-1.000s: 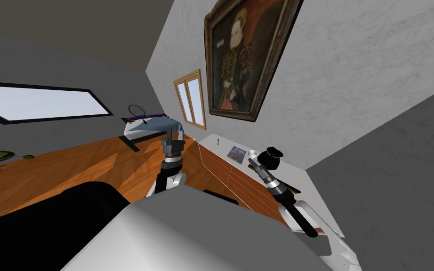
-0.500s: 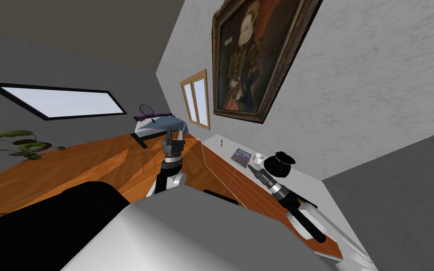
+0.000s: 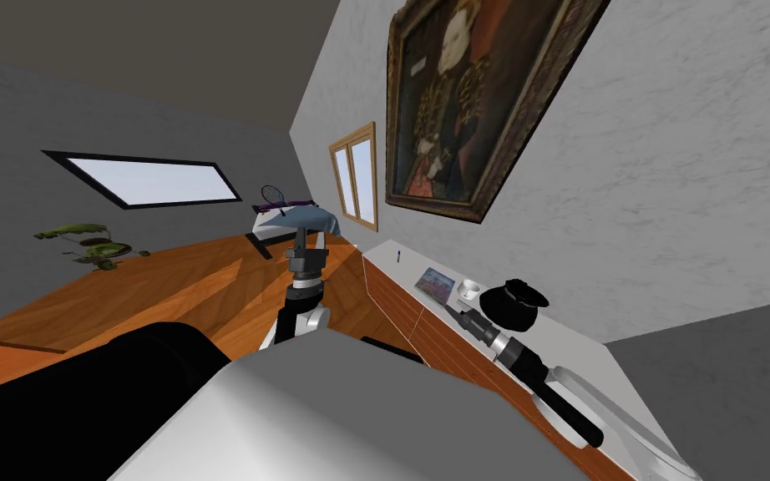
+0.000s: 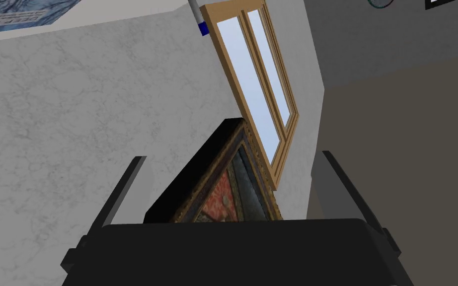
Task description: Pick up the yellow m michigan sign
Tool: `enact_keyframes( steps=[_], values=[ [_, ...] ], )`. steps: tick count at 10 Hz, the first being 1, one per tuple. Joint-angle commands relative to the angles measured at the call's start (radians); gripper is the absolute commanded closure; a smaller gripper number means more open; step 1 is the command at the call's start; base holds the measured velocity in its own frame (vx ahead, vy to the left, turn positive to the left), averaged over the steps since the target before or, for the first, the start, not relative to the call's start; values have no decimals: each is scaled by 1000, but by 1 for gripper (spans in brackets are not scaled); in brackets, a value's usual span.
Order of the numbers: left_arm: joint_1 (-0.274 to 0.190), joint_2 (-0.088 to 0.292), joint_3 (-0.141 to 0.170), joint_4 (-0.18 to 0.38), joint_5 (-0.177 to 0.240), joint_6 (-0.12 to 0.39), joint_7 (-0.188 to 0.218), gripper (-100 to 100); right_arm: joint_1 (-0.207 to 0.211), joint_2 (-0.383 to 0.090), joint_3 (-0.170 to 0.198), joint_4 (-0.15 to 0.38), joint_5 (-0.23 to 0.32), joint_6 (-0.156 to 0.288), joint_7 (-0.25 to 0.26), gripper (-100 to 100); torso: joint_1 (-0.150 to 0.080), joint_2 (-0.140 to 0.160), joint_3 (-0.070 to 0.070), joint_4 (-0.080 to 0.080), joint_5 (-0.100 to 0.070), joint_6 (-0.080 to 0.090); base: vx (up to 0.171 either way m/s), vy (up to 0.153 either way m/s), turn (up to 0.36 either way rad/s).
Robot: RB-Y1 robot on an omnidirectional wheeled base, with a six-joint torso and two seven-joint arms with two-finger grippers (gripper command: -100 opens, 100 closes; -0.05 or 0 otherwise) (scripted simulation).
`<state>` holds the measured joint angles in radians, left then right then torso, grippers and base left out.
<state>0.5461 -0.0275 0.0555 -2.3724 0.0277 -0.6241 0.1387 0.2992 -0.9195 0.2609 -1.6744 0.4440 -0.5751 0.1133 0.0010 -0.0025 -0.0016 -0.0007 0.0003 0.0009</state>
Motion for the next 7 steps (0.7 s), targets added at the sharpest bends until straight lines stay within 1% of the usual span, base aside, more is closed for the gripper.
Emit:
enact_keyframes(
  steps=[1, 2, 3, 4, 5, 6, 7],
  values=[
    [0, 0, 0, 0, 0, 0, 0, 0, 7, -50, 17, 42, 26, -6, 14, -100, 0, 0, 0, 0, 0, 0, 57, 17, 180],
    [0, 0, 0, 0, 0, 0, 0, 0, 7, -66, 17, 42, 26, -6, 14, -100, 0, 0, 0, 0, 0, 0, 53, 6, 91],
    [0, 0, 0, 0, 0, 0, 0, 0, 11, -102, 34, 77, 49, -10, 26, -100, 0, 0, 0, 0, 0, 0, 57, 2, 145],
    [0, 0, 0, 0, 0, 0, 0, 0, 11, -118, 34, 77, 49, -10, 26, -100, 0, 0, 0, 0, 0, 0, 43, 0, 76],
    [0, 0, 0, 0, 0, 0, 0, 0, 16, -151, 51, 111, 72, -13, 38, -100, 0, 1, 0, 0, 0, 0, 42, 12, 188],
    [0, 0, 0, 0, 0, 0, 0, 0, 16, -169, 51, 111, 72, -13, 38, -100, 0, 1, 0, 0, 0, 0, 41, 4, 76],
    [0, 0, 0, 0, 0, 0, 0, 0, 23, -203, 68, 143, 94, -15, 49, -100, 0, 1, 1, 0, 0, 0, 55, 9, 138]
  ],
)
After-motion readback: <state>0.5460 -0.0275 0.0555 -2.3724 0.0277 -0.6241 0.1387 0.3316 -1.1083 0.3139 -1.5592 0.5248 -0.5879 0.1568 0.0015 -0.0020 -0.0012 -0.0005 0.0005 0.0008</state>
